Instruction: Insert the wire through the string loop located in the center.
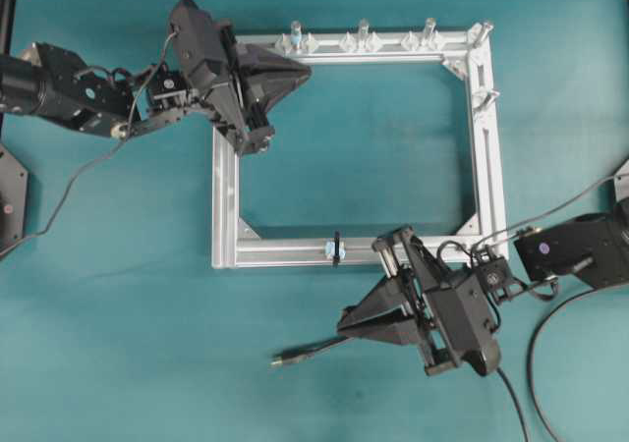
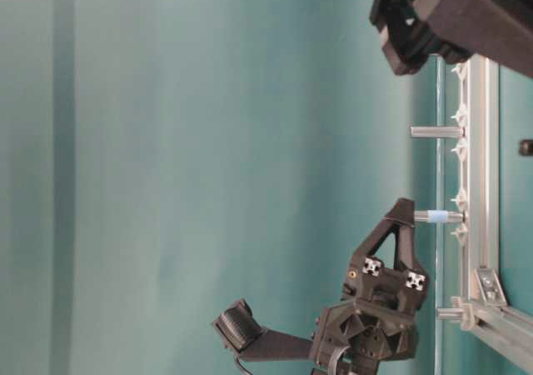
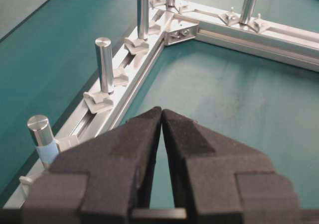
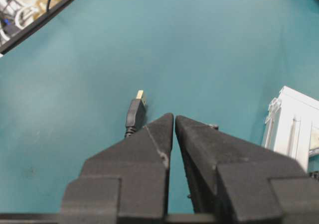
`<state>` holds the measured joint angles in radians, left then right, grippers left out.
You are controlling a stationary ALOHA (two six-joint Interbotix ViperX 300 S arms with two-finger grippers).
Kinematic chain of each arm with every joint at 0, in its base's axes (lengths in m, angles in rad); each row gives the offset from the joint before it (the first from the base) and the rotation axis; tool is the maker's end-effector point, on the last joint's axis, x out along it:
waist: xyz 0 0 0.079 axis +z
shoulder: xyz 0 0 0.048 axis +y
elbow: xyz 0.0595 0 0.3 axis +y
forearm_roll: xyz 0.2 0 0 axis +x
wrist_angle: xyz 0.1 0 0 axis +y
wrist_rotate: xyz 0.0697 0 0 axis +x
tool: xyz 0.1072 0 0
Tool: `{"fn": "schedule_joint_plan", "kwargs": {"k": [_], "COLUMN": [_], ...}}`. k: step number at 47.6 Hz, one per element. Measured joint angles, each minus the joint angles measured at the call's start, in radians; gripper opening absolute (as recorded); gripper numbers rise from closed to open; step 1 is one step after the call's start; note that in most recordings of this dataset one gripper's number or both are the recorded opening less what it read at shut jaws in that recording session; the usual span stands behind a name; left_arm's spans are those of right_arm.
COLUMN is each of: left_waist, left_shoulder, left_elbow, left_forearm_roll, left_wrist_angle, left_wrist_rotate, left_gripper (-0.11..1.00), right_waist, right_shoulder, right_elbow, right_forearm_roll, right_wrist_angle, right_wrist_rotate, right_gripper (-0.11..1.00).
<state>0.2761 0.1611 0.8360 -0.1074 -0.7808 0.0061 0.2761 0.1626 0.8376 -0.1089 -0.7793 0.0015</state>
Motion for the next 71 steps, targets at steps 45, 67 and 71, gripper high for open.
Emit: {"fn": "schedule_joint_plan", "kwargs": {"k": [45,67,71], "left_waist": [-0.034,-0.035,-0.035], "left_shoulder": [-0.319,-0.449,-0.468], "left_elbow": [0.067,0.143,0.160], "left_forearm_roll": [0.046,0.046,0.046], "left_wrist_angle": [0.362,0.417,0.419], "left_wrist_rotate": [-0.003,-0.005,-0.005], "left_gripper": [0.00,0.02,0.02], "right_waist": [0.011,0.014,0.015], "right_shoulder": [-0.003,0.003,0.011], "right_elbow": [-0.012,-0.064,-0.064], "right_forearm_roll": [-0.002,-0.002,-0.002], "right_wrist_angle": [0.133,0.173,0.178], "right_wrist_rotate": [0.028,0.089,0.110], "right_gripper": [0.00,0.60,0.60]}}
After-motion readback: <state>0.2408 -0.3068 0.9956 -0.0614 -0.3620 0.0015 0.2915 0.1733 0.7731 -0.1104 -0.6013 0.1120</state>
